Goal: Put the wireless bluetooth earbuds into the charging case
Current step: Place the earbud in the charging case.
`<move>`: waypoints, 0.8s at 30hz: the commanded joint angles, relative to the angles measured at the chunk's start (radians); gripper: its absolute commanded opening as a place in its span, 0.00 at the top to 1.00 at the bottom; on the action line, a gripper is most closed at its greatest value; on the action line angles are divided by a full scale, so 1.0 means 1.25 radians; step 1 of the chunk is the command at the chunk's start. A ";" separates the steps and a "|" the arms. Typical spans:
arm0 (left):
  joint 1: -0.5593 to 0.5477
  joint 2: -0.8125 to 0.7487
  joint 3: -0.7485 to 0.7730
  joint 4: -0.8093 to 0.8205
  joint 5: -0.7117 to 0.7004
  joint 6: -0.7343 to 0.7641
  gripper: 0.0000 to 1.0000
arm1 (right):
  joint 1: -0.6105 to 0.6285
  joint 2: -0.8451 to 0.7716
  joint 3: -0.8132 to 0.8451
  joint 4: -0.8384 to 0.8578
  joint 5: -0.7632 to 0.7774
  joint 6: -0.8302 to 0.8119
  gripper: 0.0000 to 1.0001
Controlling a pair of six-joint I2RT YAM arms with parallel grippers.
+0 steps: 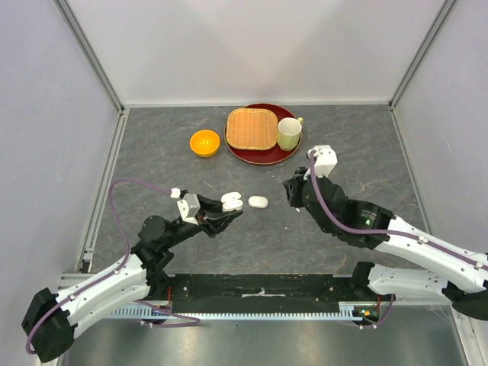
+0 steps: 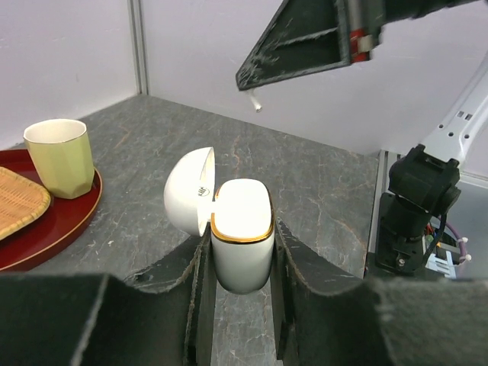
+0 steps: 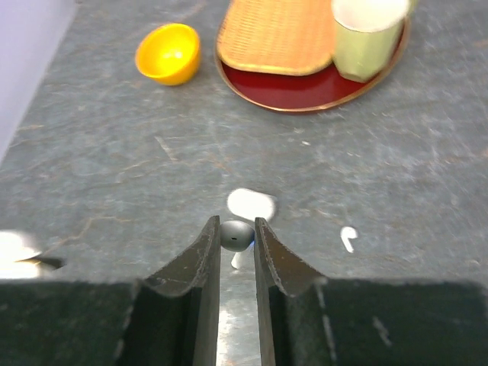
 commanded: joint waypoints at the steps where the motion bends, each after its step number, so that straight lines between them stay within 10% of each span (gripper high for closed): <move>1: -0.001 0.005 0.011 0.034 -0.012 -0.006 0.98 | 0.144 0.028 0.084 0.065 0.182 -0.077 1.00; 8: -0.004 0.013 0.006 0.056 -0.005 0.039 0.98 | 0.362 0.125 0.108 0.258 0.314 -0.220 1.00; 24: -0.022 0.002 0.004 0.068 -0.013 0.095 0.98 | 0.395 0.129 0.019 0.472 0.281 -0.292 1.00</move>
